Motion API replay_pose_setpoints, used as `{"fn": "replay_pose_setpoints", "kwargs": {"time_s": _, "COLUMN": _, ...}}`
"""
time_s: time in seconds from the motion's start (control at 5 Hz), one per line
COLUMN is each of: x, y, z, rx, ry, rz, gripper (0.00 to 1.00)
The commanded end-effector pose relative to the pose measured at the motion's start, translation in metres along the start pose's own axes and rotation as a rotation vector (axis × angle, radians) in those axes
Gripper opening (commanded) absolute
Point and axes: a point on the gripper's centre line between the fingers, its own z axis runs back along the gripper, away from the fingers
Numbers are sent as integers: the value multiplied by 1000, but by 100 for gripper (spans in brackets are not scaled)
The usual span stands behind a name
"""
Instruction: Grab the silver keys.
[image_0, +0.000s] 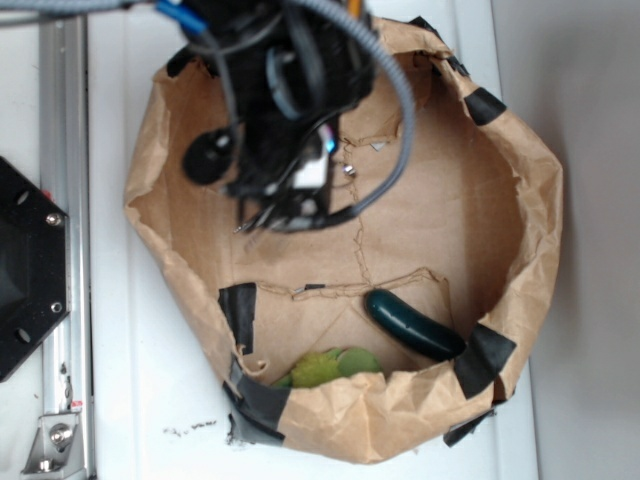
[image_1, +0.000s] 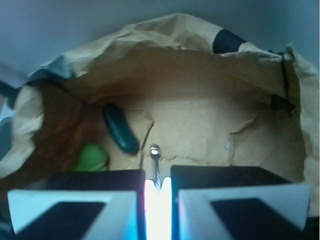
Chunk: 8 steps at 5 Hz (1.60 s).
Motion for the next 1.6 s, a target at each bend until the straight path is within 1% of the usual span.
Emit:
{"fn": "replay_pose_setpoints", "kwargs": {"time_s": 0.0, "x": 15, "y": 6, "z": -3, "rx": 95, "ry": -20, "rz": 48, "gripper": 0}}
{"fn": "replay_pose_setpoints", "kwargs": {"time_s": 0.4, "x": 17, "y": 2, "z": -18, "rx": 185, "ry": 15, "rz": 64, "gripper": 0}}
{"fn": "replay_pose_setpoints", "kwargs": {"time_s": 0.6, "x": 23, "y": 2, "z": -36, "rx": 297, "ry": 97, "rz": 124, "gripper": 0}}
{"fn": "replay_pose_setpoints", "kwargs": {"time_s": 0.8, "x": 24, "y": 2, "z": -41, "rx": 348, "ry": 155, "rz": 184, "gripper": 0}}
{"fn": "replay_pose_setpoints", "kwargs": {"time_s": 1.0, "x": 18, "y": -4, "z": -39, "rx": 339, "ry": 128, "rz": 115, "gripper": 0}}
{"fn": "replay_pose_setpoints", "kwargs": {"time_s": 1.2, "x": 11, "y": -7, "z": -28, "rx": 243, "ry": 85, "rz": 6, "gripper": 0}}
{"fn": "replay_pose_setpoints", "kwargs": {"time_s": 1.4, "x": 15, "y": -2, "z": -17, "rx": 211, "ry": 119, "rz": 34, "gripper": 0}}
